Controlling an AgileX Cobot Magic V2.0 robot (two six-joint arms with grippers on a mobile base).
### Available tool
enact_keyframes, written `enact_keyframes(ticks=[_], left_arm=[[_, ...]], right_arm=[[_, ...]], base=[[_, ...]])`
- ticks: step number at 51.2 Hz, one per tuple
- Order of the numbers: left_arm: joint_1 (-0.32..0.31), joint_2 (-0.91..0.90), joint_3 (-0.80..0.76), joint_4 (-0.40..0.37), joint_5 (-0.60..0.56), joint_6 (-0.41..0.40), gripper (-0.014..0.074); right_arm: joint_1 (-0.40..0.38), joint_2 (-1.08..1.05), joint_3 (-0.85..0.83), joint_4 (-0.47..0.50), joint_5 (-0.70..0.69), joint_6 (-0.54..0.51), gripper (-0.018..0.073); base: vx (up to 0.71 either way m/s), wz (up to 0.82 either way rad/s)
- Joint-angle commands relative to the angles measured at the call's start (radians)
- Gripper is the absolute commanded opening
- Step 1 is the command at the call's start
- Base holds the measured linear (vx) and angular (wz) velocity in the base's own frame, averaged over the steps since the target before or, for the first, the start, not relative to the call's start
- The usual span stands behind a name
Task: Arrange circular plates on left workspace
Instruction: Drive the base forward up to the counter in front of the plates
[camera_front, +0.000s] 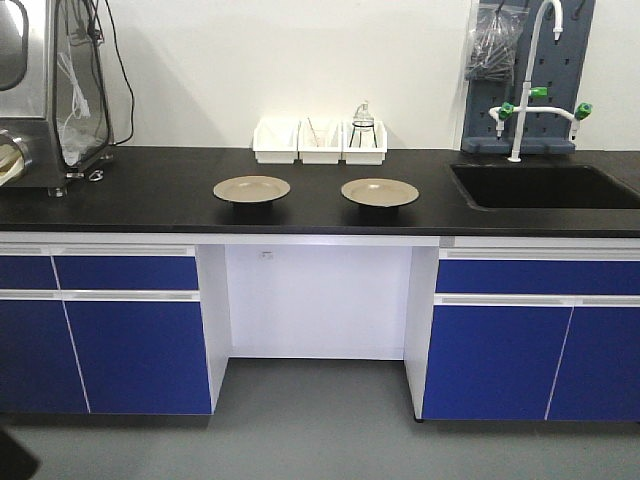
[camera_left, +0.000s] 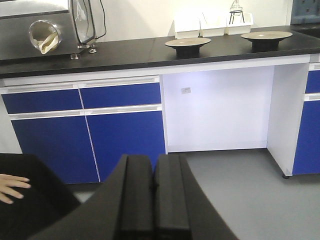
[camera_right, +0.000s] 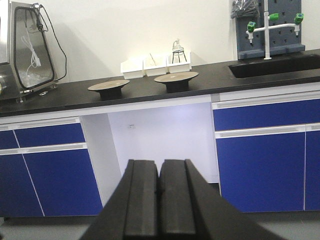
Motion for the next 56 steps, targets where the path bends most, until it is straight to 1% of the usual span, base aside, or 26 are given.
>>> enact_keyframes(ticks=[1, 37, 56], left_arm=[[-0.007, -0.016, 0.019, -0.002, -0.089, -0.010, 0.0000], [-0.007, -0.016, 0.019, -0.002, -0.089, -0.010, 0.0000], [-0.007, -0.016, 0.019, -0.002, -0.089, -0.010, 0.0000]], right_arm=[[-0.001, -0.013, 0.021, -0.011, -0.079, -0.007, -0.0004], [-0.001, -0.013, 0.021, -0.011, -0.080, -0.007, -0.0004], [-0.001, -0.013, 0.021, -0.011, -0.080, -0.007, -0.0004]], base=[[0.00, 0.00], [0.01, 0.01], [0.19, -0.01]])
